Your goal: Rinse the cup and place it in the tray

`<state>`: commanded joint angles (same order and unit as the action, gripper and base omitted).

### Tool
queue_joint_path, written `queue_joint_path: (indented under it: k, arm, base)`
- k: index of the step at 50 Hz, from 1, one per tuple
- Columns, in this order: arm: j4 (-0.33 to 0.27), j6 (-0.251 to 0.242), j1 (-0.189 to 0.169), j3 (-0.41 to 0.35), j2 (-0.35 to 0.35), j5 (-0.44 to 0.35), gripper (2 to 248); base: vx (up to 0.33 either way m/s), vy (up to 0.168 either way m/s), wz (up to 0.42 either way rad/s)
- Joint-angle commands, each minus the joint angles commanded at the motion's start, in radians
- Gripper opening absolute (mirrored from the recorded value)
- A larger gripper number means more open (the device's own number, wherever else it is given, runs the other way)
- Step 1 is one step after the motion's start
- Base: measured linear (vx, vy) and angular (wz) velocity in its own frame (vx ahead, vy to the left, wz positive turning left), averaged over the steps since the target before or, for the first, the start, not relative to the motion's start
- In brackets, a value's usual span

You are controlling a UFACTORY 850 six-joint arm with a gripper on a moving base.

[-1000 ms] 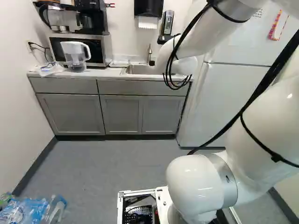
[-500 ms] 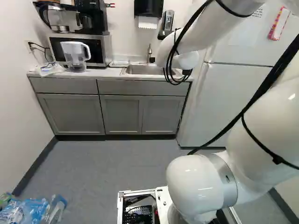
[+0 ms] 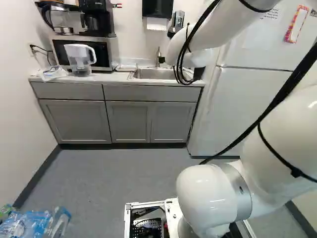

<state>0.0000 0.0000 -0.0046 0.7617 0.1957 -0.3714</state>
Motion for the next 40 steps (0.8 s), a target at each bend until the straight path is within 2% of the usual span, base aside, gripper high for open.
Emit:
queue_joint_path:
  k: [40]
  arm:
    - [0.0, 0.0, 0.0, 0.084, 0.0, 0.104, 247]
  base:
    - [0.0, 0.0, 0.0]
